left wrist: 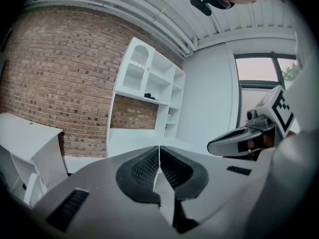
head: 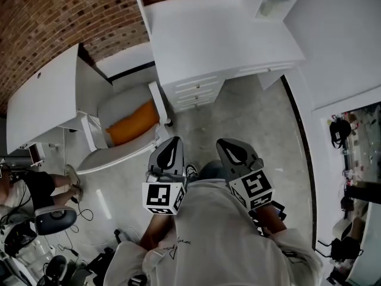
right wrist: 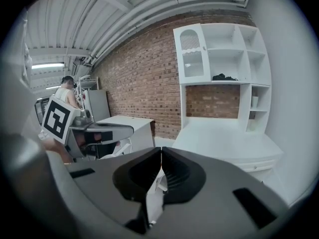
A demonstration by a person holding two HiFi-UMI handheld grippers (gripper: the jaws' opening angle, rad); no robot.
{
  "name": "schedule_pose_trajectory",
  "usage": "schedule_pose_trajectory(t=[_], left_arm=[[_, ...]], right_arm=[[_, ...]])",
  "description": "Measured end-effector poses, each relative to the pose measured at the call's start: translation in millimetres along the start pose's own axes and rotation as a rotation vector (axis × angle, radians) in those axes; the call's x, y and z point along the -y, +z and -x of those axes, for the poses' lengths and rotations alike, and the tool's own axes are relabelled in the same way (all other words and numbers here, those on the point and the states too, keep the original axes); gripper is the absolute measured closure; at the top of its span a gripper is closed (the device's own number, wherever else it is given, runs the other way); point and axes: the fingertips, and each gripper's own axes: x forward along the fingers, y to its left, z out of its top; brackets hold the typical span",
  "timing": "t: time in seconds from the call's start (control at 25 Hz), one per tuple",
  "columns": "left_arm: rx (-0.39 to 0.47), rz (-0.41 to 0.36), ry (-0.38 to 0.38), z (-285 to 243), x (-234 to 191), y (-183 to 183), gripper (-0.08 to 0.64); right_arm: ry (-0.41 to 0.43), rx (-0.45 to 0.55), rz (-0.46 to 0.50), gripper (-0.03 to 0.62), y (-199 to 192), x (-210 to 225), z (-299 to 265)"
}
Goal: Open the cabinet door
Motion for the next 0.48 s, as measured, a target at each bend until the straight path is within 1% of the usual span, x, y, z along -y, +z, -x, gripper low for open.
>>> schedule_pose_trajectory(t=[0.12, 0.24, 0.36, 0.48], left_arm=[[0.001, 0.004, 0.001, -15.4, -7.8, 6.1, 0.543], [0.005, 0.012, 0.016, -35.4, -17.6, 11.3, 0.543], [0.008, 0.019, 0.045, -62.8, -29.1, 15.7, 0.543], [0.027, 0.031, 0.079, -105.5, -39.0, 24.9, 0.544]], right_arm=[[-0.002, 0.008, -0.006, 0.566, 8.9, 13.9, -12.1], [-0.015, 0.021, -0.021, 0.566, 18.3, 38.9, -27.5], [-0.017, 0.042, -0.021, 0.566, 26.3, 73.0, -48.8], [-0.018, 0.052, -0.005, 0.566, 41.4, 118.4, -74.7]])
